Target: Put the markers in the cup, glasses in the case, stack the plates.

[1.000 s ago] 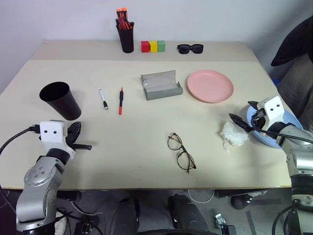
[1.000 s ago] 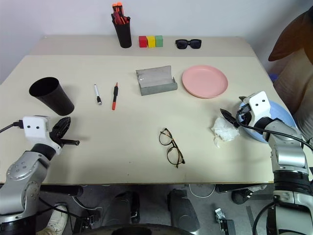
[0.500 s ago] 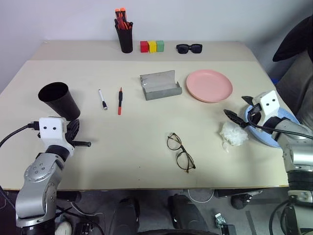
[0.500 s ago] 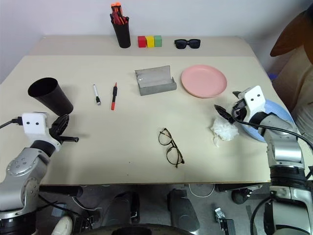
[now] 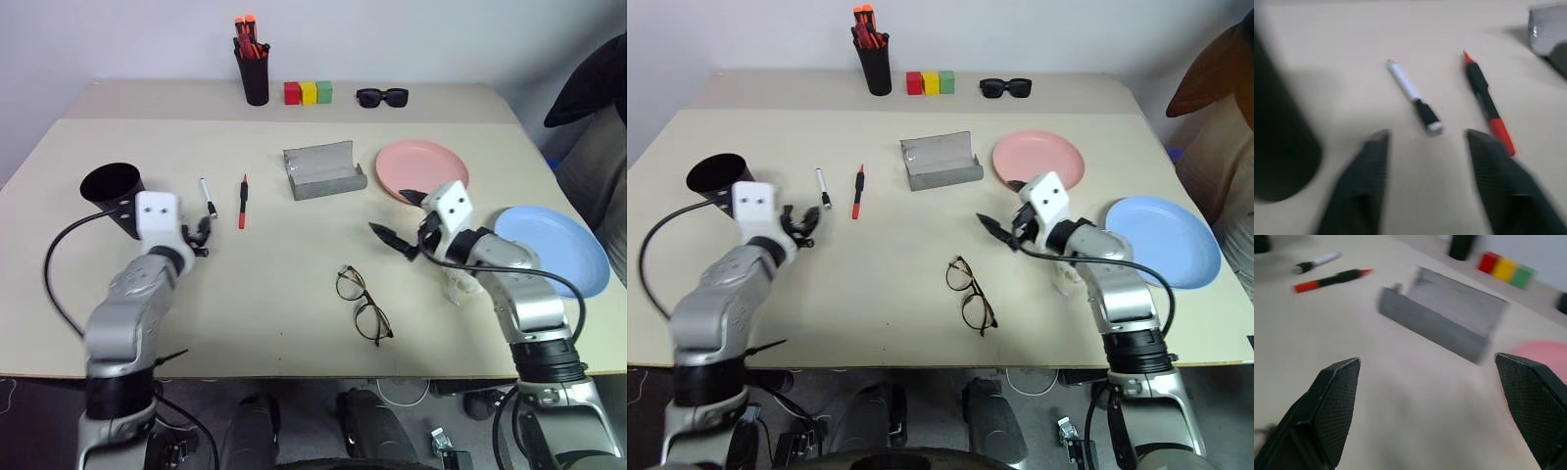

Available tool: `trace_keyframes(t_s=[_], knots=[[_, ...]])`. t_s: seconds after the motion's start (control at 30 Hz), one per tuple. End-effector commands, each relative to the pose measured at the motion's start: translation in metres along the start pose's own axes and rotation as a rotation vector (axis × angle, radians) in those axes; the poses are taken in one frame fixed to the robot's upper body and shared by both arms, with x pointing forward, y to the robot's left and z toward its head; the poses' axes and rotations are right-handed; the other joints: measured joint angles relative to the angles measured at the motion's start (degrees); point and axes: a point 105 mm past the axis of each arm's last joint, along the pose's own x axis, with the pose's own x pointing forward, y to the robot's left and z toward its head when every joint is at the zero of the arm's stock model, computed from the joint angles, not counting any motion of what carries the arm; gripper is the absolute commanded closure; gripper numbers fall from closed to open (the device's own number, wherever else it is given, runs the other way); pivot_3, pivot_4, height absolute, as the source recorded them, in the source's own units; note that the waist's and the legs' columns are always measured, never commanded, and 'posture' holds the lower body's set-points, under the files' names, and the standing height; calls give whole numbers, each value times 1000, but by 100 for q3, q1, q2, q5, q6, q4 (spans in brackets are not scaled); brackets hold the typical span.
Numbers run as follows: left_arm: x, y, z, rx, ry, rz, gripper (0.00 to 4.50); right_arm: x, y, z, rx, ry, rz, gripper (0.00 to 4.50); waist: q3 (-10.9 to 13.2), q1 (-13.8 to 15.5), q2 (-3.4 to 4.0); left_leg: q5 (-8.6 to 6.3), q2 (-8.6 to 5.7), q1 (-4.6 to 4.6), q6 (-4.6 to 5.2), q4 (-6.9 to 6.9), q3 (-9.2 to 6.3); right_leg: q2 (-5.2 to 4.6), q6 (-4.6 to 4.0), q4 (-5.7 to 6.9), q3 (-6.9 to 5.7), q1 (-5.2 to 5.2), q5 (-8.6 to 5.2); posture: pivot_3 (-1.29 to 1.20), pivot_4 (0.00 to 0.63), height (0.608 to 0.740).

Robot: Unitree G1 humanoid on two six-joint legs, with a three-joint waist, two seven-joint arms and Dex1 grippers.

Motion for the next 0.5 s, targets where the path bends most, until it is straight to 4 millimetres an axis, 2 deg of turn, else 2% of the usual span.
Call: trace_keyframes(t_s=[0.03, 0.23, 0.5], knots=[[18, 1, 10, 10, 45, 95, 1176, 8, 21, 18, -14, -61, 23, 0, 0, 7, 0, 0, 0, 0, 0, -1, 0, 0, 0, 1, 0, 0, 0, 0, 150, 725], [43, 1, 24, -115, 120, 163, 1176, 14, 54, 17, 35, -74, 73, 0, 0, 22, -1, 0, -2, -2, -1, -1, -1, -1, 1, 0, -2, 0, 1, 0, 150, 725], [68, -5, 26, -193, 254, 174, 1176, 14, 66, 18, 55, -83, 96, 0, 0, 19, -1, 1, -3, -3, -2, -1, -2, 0, 2, 0, -4, -1, 1, 0, 150, 725]])
